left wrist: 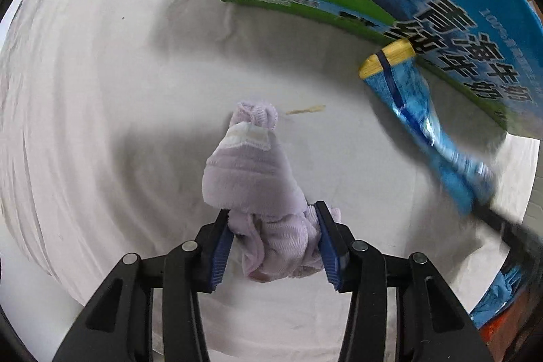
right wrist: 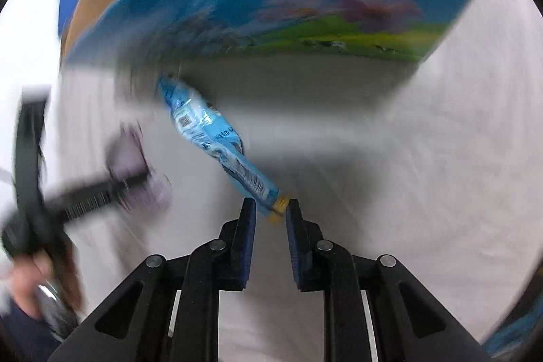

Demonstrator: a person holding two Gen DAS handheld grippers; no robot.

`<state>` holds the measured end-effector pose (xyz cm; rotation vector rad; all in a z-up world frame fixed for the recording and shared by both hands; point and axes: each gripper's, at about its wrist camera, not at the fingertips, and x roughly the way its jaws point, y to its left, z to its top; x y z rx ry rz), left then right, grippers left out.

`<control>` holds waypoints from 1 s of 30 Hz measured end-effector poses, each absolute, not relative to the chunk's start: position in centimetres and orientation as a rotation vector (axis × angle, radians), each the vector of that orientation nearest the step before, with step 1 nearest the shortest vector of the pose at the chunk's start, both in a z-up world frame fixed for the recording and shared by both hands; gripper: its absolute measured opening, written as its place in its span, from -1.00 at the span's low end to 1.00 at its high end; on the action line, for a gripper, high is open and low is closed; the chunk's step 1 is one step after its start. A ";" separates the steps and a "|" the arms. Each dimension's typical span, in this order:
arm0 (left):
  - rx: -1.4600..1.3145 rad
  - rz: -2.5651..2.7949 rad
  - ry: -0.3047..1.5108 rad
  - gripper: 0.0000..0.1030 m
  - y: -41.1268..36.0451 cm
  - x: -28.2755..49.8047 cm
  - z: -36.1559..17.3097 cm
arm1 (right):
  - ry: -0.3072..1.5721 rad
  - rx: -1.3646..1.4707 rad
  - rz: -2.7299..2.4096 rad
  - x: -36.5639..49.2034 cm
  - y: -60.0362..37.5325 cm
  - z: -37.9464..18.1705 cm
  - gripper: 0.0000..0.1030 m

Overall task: Organize soft objects
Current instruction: 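Grasp the lilac sock with the left tool while the right tool grasps the blue stick packet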

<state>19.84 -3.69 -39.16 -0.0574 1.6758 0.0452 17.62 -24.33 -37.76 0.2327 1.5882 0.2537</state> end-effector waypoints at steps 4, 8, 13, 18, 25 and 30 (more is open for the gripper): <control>-0.052 0.063 1.657 -0.16 -3.4 19.4 -38.8 | 1.508 -0.081 0.199 17.3 -21.2 -35.8 0.05; -0.030 0.067 1.643 -0.16 -2.5 18.5 -39.2 | 1.503 -0.119 0.253 19.6 -17.5 -36.8 0.18; 0.038 0.062 1.614 -0.16 -4.1 17.1 -39.4 | 1.553 -0.180 0.261 21.8 -13.1 -39.8 0.13; 0.054 0.033 1.604 -0.16 -3.4 16.3 -38.8 | 1.662 -0.144 0.107 19.7 -13.5 -41.5 -0.45; -0.283 0.002 1.680 -0.13 -0.1 17.0 -40.4 | 1.796 0.348 0.046 15.7 -18.8 -42.8 -0.41; -0.427 0.038 1.685 -0.12 1.5 17.7 -41.0 | 1.779 0.372 0.014 15.7 -19.1 -42.7 -0.39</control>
